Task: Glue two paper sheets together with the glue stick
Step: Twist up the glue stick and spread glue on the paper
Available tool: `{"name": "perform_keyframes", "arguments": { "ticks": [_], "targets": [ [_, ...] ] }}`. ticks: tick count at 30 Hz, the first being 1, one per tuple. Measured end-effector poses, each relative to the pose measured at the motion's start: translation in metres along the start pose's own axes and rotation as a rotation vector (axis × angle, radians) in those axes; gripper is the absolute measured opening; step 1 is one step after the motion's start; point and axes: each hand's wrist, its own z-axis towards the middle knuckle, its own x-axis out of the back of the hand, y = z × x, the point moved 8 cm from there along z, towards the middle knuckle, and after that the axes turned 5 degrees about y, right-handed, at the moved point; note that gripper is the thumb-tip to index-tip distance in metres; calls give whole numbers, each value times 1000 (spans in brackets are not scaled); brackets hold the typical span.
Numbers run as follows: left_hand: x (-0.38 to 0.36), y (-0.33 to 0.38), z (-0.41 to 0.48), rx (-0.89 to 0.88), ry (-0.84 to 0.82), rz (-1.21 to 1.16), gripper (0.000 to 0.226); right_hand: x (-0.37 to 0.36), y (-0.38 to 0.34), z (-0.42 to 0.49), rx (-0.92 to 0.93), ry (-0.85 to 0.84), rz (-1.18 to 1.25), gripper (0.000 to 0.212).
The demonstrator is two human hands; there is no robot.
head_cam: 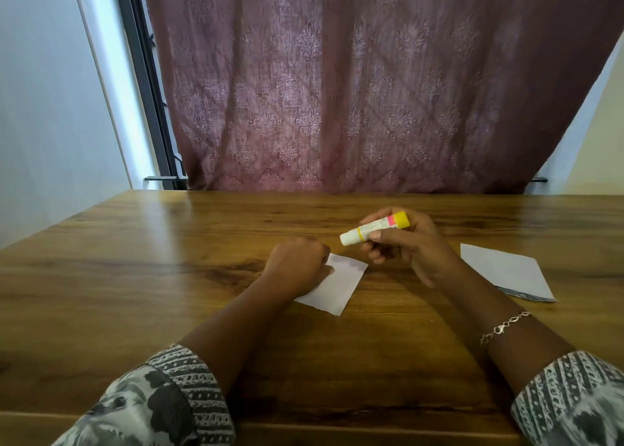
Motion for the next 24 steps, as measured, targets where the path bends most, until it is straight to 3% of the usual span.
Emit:
{"name": "perform_keyframes", "arguments": {
  "ticks": [10,20,24],
  "targets": [
    [-2,0,-2,-17,3,-22,34,46,4,10,-32,197,-40,26],
    [-2,-2,0,-10,16,-36,34,110,29,14,-125,448,-317,39],
    [-4,-3,0,-1,16,-40,33,114,42,15,-201,448,-392,42]
  ]
}}
